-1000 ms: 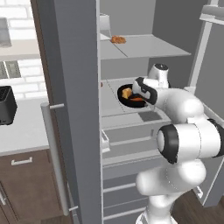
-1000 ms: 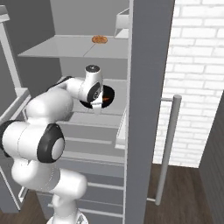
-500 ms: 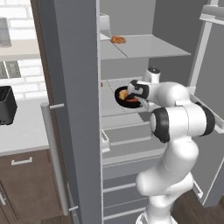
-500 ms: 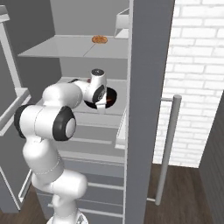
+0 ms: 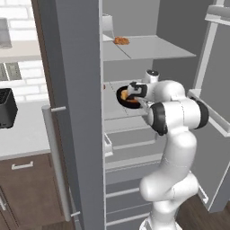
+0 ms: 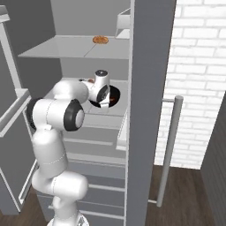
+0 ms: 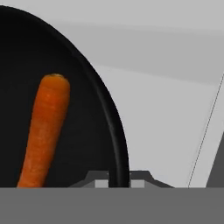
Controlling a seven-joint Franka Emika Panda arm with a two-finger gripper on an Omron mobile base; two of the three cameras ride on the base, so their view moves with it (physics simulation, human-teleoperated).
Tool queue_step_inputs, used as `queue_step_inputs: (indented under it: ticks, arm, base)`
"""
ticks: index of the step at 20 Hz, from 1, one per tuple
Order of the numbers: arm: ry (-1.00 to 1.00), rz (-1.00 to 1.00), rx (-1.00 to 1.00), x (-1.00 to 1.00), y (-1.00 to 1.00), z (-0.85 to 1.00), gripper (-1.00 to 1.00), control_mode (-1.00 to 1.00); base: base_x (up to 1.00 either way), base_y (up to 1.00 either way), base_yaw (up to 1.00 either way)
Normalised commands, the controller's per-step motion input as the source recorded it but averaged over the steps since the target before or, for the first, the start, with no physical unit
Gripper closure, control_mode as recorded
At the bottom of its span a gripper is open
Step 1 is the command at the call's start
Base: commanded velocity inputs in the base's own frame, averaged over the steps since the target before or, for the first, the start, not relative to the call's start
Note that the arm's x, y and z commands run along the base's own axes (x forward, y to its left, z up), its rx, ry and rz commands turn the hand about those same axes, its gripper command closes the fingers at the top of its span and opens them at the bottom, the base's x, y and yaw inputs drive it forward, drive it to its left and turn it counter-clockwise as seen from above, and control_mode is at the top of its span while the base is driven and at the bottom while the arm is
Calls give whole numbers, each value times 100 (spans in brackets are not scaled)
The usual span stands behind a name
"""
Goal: Pick the chicken drumstick and carrot from their plates and place them in the bowl. Then put the bowl in the fridge.
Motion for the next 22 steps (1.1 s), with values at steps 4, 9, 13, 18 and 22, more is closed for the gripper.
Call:
queue_step_inputs:
  ticks: [4,9,13,18,22]
  arm:
    - [-3,0,0,42,5,-10,-100,-100]
    - [-22,0,0,6,0,0,-100,-100]
    - [-39,0,0,-25,4,7,-100,-100]
    - [-18,0,0,-81,0,56,-100,-100]
    - [0,-1,0,-100,0,70,-100,-100]
  base:
    - [0,0,0]
    - [0,0,0]
    - [0,0,0]
    - [0,0,0]
    - [0,0,0]
